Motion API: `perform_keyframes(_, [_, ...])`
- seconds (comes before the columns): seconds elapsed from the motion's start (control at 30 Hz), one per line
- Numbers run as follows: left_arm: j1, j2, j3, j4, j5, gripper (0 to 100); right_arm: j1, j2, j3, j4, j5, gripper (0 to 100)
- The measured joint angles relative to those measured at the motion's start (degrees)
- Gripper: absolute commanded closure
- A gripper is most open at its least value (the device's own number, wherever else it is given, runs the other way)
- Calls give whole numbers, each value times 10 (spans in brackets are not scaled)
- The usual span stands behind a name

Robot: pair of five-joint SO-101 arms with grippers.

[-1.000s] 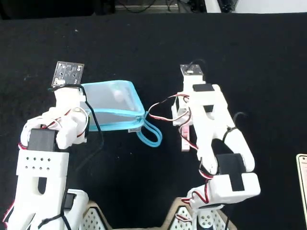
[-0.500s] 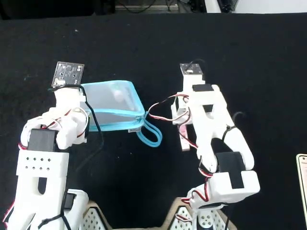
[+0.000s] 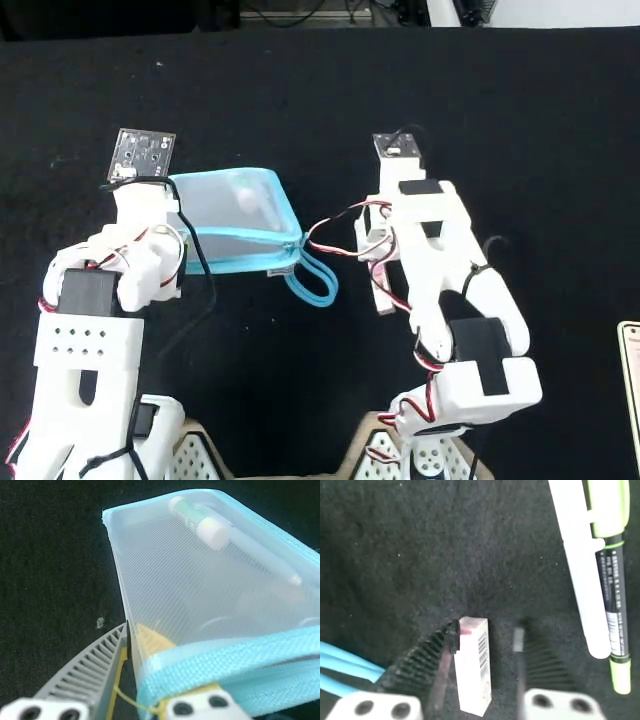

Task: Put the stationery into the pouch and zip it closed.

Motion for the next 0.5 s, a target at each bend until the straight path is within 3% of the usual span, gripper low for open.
perform_keyframes(0.5, [0,0,0,0,0,970,-27,-73,72,-3,14,786])
